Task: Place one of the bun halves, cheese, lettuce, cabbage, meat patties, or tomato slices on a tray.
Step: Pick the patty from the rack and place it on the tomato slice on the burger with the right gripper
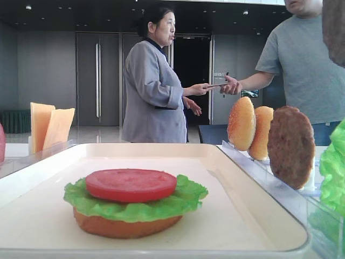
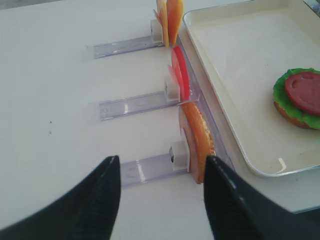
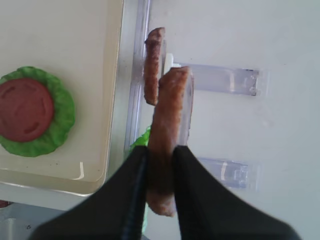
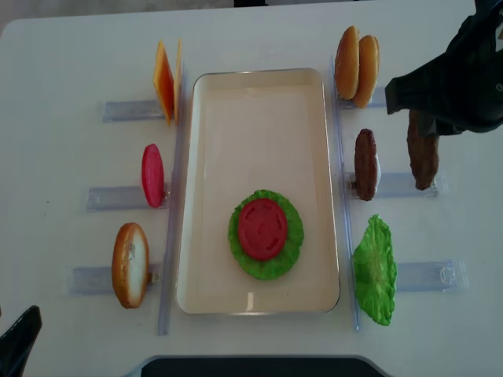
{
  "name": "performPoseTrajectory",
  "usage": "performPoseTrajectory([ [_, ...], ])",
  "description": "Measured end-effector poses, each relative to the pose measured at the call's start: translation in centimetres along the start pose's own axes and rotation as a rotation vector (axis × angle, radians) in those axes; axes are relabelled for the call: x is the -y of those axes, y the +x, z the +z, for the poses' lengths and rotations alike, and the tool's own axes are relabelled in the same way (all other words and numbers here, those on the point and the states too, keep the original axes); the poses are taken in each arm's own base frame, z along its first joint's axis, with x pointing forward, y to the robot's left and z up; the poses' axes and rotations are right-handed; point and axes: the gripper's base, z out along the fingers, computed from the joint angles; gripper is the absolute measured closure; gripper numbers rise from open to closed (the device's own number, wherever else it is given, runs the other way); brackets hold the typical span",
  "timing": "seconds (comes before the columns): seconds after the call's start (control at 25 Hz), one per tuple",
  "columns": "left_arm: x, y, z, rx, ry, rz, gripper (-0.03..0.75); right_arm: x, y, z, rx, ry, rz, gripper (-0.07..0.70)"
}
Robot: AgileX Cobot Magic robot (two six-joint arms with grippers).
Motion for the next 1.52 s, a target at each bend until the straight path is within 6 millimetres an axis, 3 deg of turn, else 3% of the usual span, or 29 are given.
performPoseTrajectory([
  [0.28,0.0,0.0,0.0,0.0,0.0,0.0,0.307,-2.0,2.0,0.4,-0.037,-0.025,-0.041,0.51],
  [0.76,0.0,0.0,0.0,0.0,0.0,-0.004,0.307,-3.5,2.7,0.3,-0.054,-0.079,-0.07,0.51],
  [1.08,0.0,0.0,0.0,0.0,0.0,-0.004,0.307,-5.0,3.5,2.6,-0.055,-0.329,-0.081,0.51],
  [1.28,0.0,0.0,0.0,0.0,0.0,-0.004,0.307,-4.7,3.7,4.4,-0.052,-0.556,-0.04,0.51],
  [1.52,0.0,0.0,0.0,0.0,0.0,-0.004,0.307,-4.4,3.5,5.2,0.022,-0.761,-0.009,0.51],
])
